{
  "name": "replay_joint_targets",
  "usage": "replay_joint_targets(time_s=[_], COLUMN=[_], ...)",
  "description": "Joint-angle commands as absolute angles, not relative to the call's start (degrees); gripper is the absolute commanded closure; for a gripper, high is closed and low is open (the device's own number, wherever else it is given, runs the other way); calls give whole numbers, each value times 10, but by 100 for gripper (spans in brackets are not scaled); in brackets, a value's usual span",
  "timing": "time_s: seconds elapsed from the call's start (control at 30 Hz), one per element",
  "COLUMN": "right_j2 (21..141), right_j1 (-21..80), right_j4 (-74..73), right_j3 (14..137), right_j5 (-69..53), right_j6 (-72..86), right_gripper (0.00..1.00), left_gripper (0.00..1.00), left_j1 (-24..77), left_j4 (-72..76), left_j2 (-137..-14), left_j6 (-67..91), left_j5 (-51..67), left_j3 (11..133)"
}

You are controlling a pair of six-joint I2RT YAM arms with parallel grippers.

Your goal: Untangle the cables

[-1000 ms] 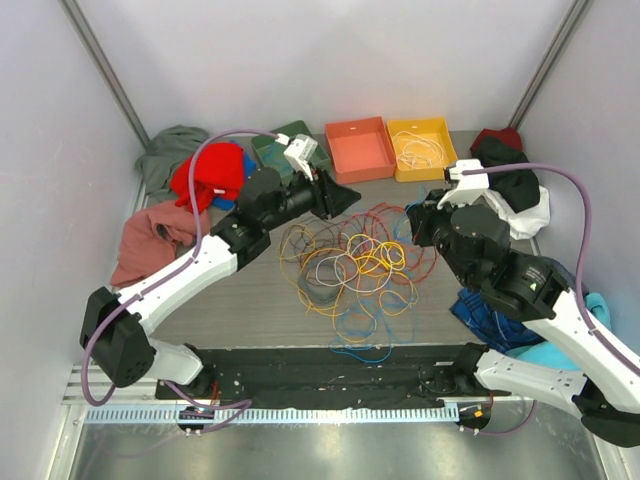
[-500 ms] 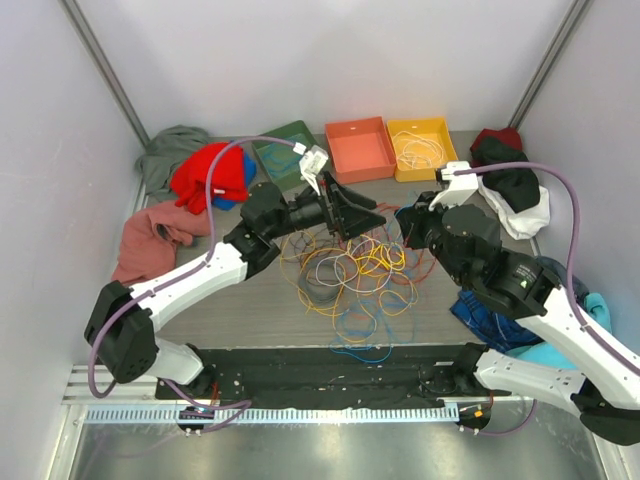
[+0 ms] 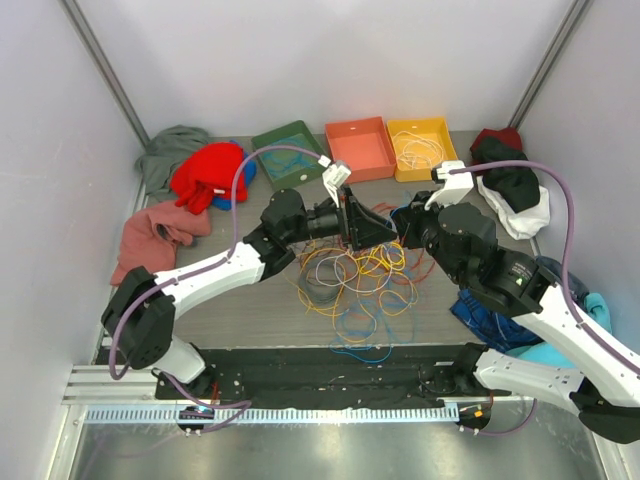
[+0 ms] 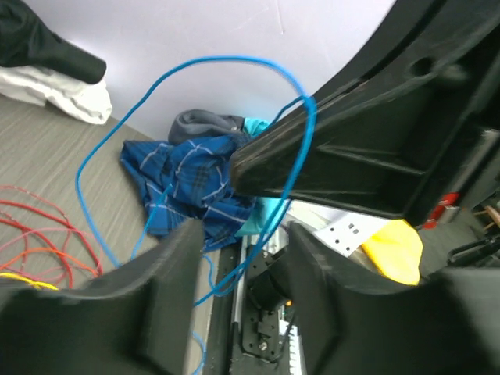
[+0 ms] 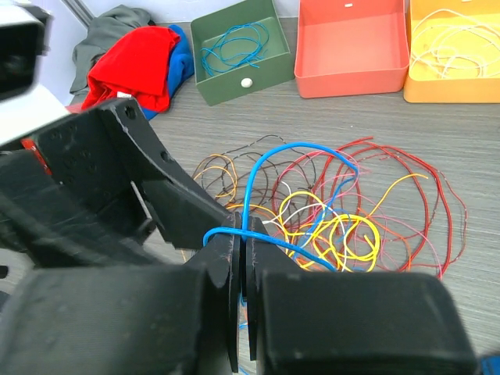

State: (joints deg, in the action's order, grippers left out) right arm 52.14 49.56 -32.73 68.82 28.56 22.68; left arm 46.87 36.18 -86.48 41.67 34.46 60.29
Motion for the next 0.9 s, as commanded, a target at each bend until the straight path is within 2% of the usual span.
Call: replay_joint_targets(time_s=[0.0, 0.07, 0.1, 0.27, 0.4, 0.6, 0.87], right_j2=[517, 514, 512, 489, 461, 410, 379], right_j1=[498, 499, 498, 498, 498, 499, 498], right_j4=[-298, -299, -298, -300, -304, -314, -330], right_j3=[693, 693, 691, 665, 628, 574, 555], right_j5=[286, 291, 294, 312, 336, 359, 393], right_j6=[229, 227, 226, 222, 229, 246, 246], right_gripper=[99, 99, 99, 99, 99, 99, 99], left_gripper=[64, 80, 100, 100, 100, 100, 100], left_j1=[471, 470, 470, 457, 422, 346, 271], left_j4=[401, 399, 387, 318, 195, 27, -127], left_j2=[-877, -875, -874, -830, -795, -812, -920], left_j6=[418, 418, 415, 378, 353, 309, 274], left_j5=[361, 357, 351, 317, 272, 187, 95], left_j3=[613, 614, 614, 621, 658, 797, 1096])
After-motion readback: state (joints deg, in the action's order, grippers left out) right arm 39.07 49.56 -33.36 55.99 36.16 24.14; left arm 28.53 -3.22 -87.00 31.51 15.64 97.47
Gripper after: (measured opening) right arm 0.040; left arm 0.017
